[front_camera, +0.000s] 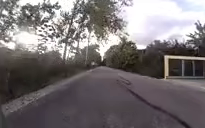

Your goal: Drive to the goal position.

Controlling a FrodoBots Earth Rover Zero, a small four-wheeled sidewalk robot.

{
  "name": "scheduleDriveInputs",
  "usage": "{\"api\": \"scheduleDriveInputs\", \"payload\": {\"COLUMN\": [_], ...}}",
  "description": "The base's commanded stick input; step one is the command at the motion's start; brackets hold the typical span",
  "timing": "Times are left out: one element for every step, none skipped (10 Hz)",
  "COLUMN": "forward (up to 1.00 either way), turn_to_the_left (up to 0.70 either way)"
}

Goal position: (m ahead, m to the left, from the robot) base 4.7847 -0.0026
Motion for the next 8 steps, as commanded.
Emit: {"api": "scheduleDriveInputs", "payload": {"forward": [0.7,0.7,0.7,0.7,0.7,0.7,0.7,0.7], "turn_to_the_left": [0.0,0.0,0.0,0.0,0.0,0.0,0.0,0.0]}}
